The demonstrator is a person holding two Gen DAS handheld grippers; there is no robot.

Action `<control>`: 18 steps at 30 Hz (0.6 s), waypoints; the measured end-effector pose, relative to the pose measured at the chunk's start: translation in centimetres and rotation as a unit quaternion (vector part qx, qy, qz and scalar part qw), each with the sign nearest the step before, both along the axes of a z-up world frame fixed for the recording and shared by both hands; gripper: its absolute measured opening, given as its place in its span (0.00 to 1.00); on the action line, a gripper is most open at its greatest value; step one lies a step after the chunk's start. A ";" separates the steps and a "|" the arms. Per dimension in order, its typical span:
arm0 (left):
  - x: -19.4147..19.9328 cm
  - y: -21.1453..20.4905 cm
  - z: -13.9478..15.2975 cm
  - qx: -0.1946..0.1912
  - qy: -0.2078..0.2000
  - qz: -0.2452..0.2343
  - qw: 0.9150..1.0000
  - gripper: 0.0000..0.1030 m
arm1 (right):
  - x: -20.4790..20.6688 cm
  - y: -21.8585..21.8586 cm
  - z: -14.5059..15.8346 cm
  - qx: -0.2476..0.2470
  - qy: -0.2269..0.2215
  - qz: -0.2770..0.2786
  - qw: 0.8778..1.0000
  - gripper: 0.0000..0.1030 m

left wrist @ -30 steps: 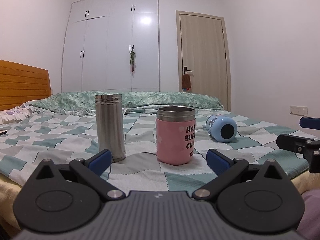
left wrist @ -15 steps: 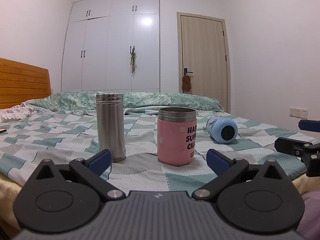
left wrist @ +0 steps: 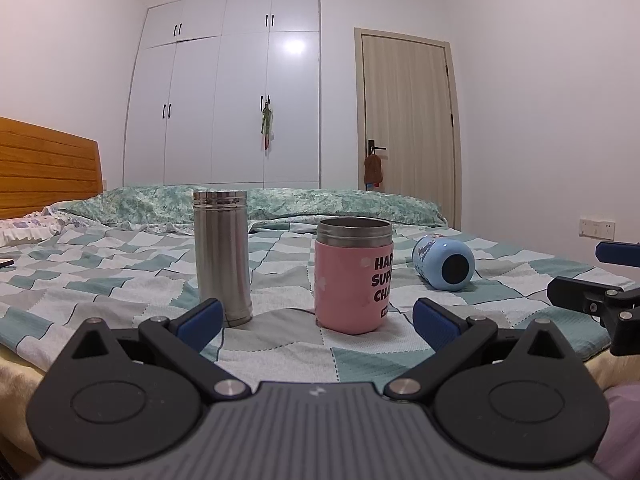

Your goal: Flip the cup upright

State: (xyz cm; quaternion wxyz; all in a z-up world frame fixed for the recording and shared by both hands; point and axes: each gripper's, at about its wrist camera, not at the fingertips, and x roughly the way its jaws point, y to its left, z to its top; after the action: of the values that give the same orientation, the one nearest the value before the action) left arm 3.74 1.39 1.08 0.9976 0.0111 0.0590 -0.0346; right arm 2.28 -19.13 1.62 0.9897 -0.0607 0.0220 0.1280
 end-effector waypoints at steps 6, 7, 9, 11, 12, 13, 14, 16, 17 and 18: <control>0.0 0.0 0.0 0.000 -0.002 -0.001 1.000 1.00 | 0.0 0.2 -0.1 -0.002 -0.001 0.001 1.000 1.00; -0.1 0.0 0.0 0.000 -0.002 0.000 1.000 1.00 | 0.0 0.2 -0.1 -0.002 -0.002 0.002 1.000 1.00; -0.1 0.1 0.0 -0.001 -0.002 -0.001 1.000 1.00 | 0.0 0.2 -0.1 -0.003 -0.002 0.001 1.000 1.00; -0.1 0.1 0.0 -0.002 -0.003 -0.002 1.000 1.00 | 0.0 0.2 -0.1 -0.003 -0.002 0.001 1.000 1.00; -0.2 0.0 0.0 -0.001 -0.004 -0.001 1.000 1.00 | 0.0 0.3 -0.1 -0.003 -0.002 0.001 1.000 1.00; -0.2 0.0 0.0 0.000 -0.004 -0.001 1.000 1.00 | 0.0 0.3 -0.1 -0.003 -0.002 0.001 1.000 1.00; -0.2 0.0 0.0 0.001 -0.003 -0.001 1.000 1.00 | 0.0 0.3 -0.1 -0.004 -0.002 0.001 1.000 1.00; -0.2 -0.1 0.0 0.003 -0.002 0.001 1.000 1.00 | 0.0 0.3 -0.2 -0.005 -0.002 0.002 1.000 1.00; -0.2 -0.1 0.0 0.003 -0.002 0.001 1.000 1.00 | 0.0 0.3 -0.2 -0.006 -0.002 0.002 1.000 1.00; -0.2 -0.1 0.0 0.004 -0.002 0.002 1.000 1.00 | 0.0 0.4 -0.2 -0.006 -0.002 0.002 1.000 1.00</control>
State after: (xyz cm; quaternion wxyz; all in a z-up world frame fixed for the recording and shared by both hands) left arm 3.57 1.26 1.08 0.9977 0.0146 0.0569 -0.0325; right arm 2.26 -18.77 1.43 0.9891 -0.0669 0.0203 0.1292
